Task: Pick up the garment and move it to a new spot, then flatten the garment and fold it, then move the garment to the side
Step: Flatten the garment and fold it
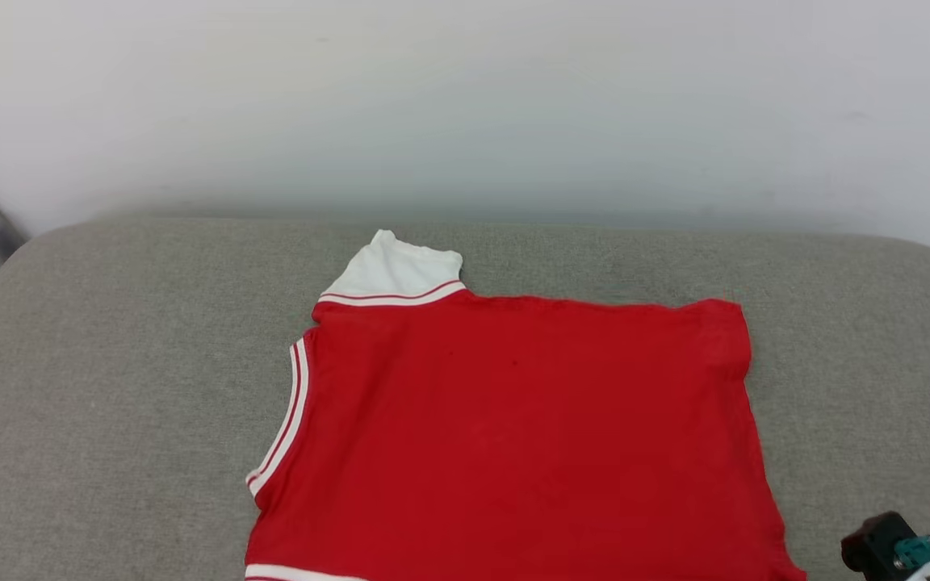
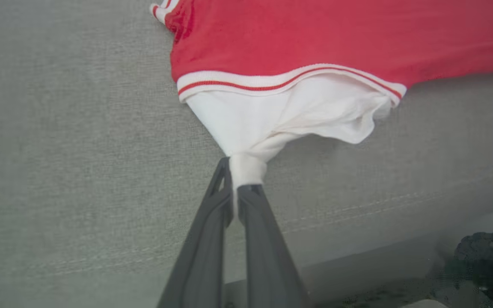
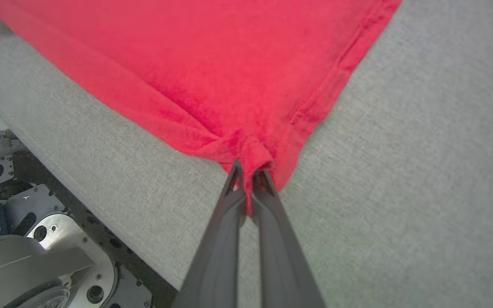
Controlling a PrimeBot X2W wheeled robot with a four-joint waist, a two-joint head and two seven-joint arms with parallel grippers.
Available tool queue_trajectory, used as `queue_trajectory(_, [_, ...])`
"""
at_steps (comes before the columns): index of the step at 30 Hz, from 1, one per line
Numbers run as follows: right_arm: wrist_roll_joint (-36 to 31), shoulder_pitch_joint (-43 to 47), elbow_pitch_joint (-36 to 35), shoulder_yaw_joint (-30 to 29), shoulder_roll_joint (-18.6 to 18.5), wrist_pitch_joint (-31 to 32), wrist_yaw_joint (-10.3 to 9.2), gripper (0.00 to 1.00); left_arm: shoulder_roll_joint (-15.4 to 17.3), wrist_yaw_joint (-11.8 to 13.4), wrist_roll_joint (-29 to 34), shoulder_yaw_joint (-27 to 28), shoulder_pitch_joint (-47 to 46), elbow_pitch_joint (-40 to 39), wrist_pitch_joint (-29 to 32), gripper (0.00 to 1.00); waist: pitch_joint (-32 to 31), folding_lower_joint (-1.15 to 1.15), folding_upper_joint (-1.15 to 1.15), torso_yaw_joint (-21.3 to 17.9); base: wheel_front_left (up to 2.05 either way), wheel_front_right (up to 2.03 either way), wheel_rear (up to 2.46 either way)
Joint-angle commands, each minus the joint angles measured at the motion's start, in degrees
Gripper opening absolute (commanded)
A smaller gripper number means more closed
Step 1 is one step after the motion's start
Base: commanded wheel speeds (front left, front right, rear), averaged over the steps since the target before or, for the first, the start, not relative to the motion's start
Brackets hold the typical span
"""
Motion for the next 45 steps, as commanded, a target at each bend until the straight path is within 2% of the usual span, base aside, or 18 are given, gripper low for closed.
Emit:
queue_trajectory(1, [-0.7, 2.5, -1.3, -2.4, 0.0, 1.0, -0.06, 0.0, 0.9, 0.4, -0.1, -0.2, 1.4, 0.1, 0.7, 0.0, -0.3, 0.02, 0.0, -0.1, 0.0, 0.0, 0.0])
queue_trajectory(5, [-2.6, 9.0, -4.2, -8.0, 0.8, 3.8, -0.06, 0.0, 1.3, 0.4, -1.8, -0.4, 3.4, -0.9, 2.4, 0.0, -0.3, 0.02, 0.0, 0.0, 0.0, 0.0, 0.0])
queue_trajectory(10, [-5.0, 12.8, -8.1, -13.0, 2.7, 7.2, -0.06, 0.0, 1.9, -0.2, -1.2, -0.7, 1.7, -2.3, 3.0, 0.0, 0.3, 0.02, 0.0, 0.0, 0.0, 0.0, 0.0])
queue_trajectory(15, [-6.8, 13.3, -10.7, -16.8, 4.8, 8.7, -0.06, 0.0, 2.1, -1.1, 2.0, -1.1, -3.6, -2.5, 3.1, 0.0, 1.0, 0.02, 0.0, -0.1, 0.0, 0.0, 0.0])
queue_trajectory(20, [-7.8, 11.3, -12.7, -19.6, 6.2, 9.2, -0.06, 0.0, 2.8, -3.5, 5.7, -1.6, -10.7, -1.4, 3.6, 0.0, 2.2, 0.02, 0.0, -0.6, 0.0, 0.0, 0.0])
queue_trajectory(21, [-7.8, 11.3, -12.7, -19.6, 6.2, 9.2, -0.06, 0.0, 2.8, -3.5, 5.7, -1.6, -10.7, -1.4, 3.6, 0.0, 2.2, 0.02, 0.0, -0.6, 0.0, 0.0, 0.0])
queue_trajectory(31, [-8.1, 5.2, -14.9, -20.9, 6.7, 10.6, -0.06, 0.0, 2.7, -10.6, 12.1, -3.4, -28.4, 1.4, 8.6, 0.0, 7.6, 0.02, 0.0, -1.9, 0.0, 0.0, 0.0])
queue_trajectory(35, [-8.3, 1.4, -14.9, -20.6, 6.4, 11.0, -0.06, 0.0, 1.4, -13.5, 13.2, -3.6, -34.9, 5.3, 9.7, 0.0, 10.5, 0.02, 0.0, -2.6, 0.0, 0.0, 0.0])
queue_trajectory(45, [-7.6, -9.8, -10.0, -15.8, 6.5, 12.9, -0.06, 0.0, -0.8, -17.4, 15.0, -4.2, -45.4, 17.2, 8.9, 0.0, 16.9, 0.02, 0.0, -4.2, 0.0, 0.0, 0.0])
